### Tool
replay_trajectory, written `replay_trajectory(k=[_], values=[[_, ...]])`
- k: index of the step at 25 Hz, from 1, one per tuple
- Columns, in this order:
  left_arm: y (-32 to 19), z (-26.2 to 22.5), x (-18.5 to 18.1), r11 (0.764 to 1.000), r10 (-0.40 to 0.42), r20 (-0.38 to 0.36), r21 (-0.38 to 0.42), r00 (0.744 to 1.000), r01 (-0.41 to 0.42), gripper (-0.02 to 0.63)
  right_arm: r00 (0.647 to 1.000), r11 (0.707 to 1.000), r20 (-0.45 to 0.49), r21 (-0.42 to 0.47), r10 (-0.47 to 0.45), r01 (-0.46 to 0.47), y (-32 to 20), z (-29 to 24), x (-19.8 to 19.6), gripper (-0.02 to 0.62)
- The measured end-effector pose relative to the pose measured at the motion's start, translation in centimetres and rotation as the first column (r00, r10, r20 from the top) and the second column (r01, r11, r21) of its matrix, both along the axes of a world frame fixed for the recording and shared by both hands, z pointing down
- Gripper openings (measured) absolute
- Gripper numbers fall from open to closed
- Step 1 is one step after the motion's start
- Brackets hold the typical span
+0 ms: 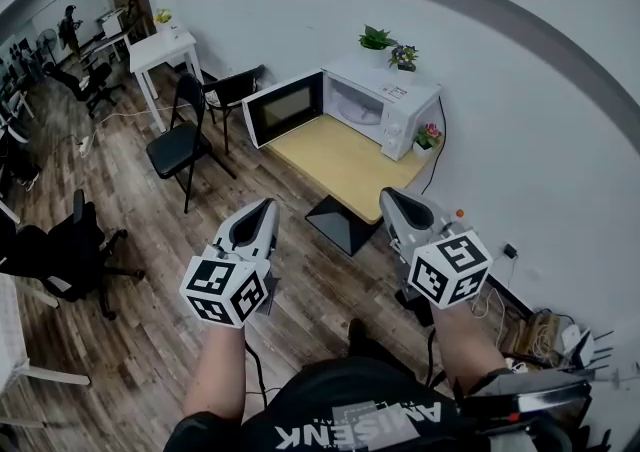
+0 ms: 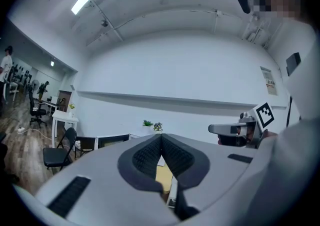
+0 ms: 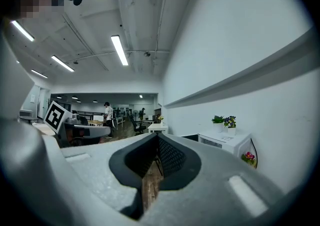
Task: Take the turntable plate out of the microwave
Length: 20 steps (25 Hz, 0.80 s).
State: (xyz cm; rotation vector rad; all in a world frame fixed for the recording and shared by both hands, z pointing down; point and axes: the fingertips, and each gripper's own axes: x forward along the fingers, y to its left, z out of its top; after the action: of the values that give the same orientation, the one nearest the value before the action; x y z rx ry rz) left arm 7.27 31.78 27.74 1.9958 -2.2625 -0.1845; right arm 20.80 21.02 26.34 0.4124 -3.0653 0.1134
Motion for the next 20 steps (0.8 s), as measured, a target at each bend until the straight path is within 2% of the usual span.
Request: replay_trajectory(k=[3,9,15,20], values=[[-1.1,0.2,-0.5,1.0,0.018,0.007,-0.009,1.0,-0.018,0.002,1.0,1.0,0.004,0.003,-0.01,0.01,-1.1,-0.1,-1.1,0.003],[-4.3,-0.4,-3.5,1.0,-0.024,0.022,-0.003,0.999,0.024,0.002,0.999,0.999,0.03,0.011,-0.044,0.044,-5.3,-0.2,-4.6,0.003],[-9.4,-1.4,-6.6,1.0,-0.014,0.017,0.017,1.0,0.013,0.002,0.995,0.997,0.05,0.007,-0.081,0.081,-11.2,-0.4,-8.8,0.003],[-14.9,-1.3,-9.0,1.0,0.002,0.021,-0.021,1.0,-0.001,0.002,0.993,0.995,0.062,0.001,-0.1,0.1,-16.4,-0.7,-12.3,0.003]])
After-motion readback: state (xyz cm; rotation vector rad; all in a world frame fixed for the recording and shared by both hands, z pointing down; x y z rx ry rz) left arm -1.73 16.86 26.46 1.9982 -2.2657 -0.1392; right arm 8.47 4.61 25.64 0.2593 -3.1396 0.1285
